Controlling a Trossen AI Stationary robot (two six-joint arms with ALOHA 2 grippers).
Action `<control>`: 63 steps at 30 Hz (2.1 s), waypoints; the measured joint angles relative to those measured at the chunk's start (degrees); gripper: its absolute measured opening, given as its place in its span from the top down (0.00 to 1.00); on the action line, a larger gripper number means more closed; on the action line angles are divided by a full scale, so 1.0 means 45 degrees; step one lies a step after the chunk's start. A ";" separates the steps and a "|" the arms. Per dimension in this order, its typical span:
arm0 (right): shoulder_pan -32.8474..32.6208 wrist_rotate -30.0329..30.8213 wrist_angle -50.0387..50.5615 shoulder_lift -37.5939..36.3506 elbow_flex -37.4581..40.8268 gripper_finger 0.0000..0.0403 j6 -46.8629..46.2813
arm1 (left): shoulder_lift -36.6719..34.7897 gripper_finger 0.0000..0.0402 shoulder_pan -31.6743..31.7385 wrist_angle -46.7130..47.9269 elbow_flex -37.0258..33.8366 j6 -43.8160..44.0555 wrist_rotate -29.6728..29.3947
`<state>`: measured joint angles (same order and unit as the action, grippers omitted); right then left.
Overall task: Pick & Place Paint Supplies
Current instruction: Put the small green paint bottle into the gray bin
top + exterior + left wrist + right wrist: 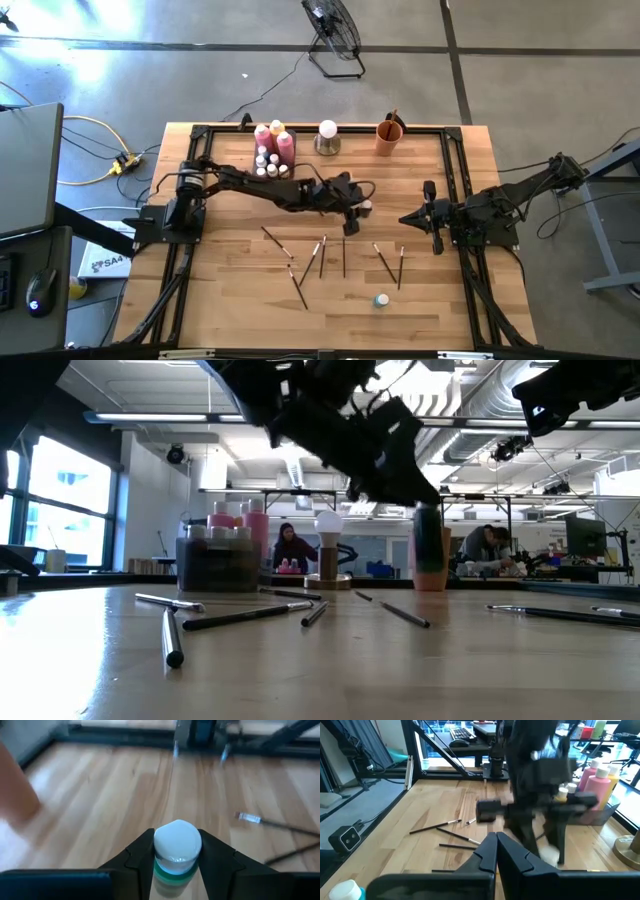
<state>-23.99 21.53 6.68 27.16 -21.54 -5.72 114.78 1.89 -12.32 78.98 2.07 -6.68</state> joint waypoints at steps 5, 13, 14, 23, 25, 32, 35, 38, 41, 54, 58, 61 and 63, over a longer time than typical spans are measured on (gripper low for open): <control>-0.0005 0.0001 0.0124 0.0000 0.0000 0.99 -0.0011 | -0.1416 0.69 0.0005 0.1912 0.0131 -0.0730 -0.0798; -0.0005 -0.0002 0.0204 0.0005 0.0000 0.99 -0.0047 | -0.4891 0.69 0.0010 0.7505 0.0120 -0.0653 -0.3873; -0.0005 0.0001 0.0203 0.0000 0.0000 0.99 -0.0047 | -0.5289 0.69 0.0006 0.7999 0.0111 -0.0557 -0.4155; -0.0005 0.0001 0.0189 0.0032 0.0000 0.99 -0.0052 | -0.9118 0.69 -0.0081 1.1097 -0.0634 0.1342 -0.5721; -0.0005 0.0003 0.0142 0.0034 0.0000 0.99 -0.0052 | -0.9963 0.69 -0.0130 1.1124 -0.1476 0.1750 -0.6233; -0.0005 0.0003 0.0061 0.0039 0.0000 0.99 -0.0052 | -1.2481 0.69 -0.0437 0.9025 -0.5457 0.3177 -0.8246; -0.0005 0.0222 -0.0019 0.0039 0.0000 0.99 -0.0054 | -1.3049 0.69 -0.0418 0.6620 -0.7381 0.3272 -0.8940; -0.0005 0.0584 -0.0029 0.0039 0.0000 0.99 -0.0100 | -1.3229 0.69 -0.0422 0.4081 -0.8870 0.2911 -1.0115; -0.0005 0.0620 -0.0039 0.0039 0.0000 0.99 -0.0100 | -1.3151 0.69 -0.0309 0.2528 -0.9686 0.2228 -1.0726; -0.0005 0.0621 -0.0107 0.0039 0.0000 0.99 -0.0057 | -1.2738 0.69 0.2214 0.1914 -0.9783 0.2638 -0.8988; -0.0002 0.0623 -0.0107 0.0039 0.0000 0.99 -0.0055 | -1.2571 0.69 0.2897 0.1735 -0.9766 0.2657 -0.8566; 0.0000 0.0627 -0.0107 0.0037 0.0000 0.99 -0.0052 | -1.2192 0.69 0.3346 0.1421 -0.9773 0.2654 -0.8101; -0.0004 0.0673 -0.0107 0.0039 0.0000 0.99 -0.0052 | -1.1901 0.69 0.3589 0.0920 -0.9769 0.2602 -0.7791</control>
<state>-24.01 24.56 6.20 27.33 -21.54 -5.96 61.23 18.04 -8.18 35.03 13.78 -41.74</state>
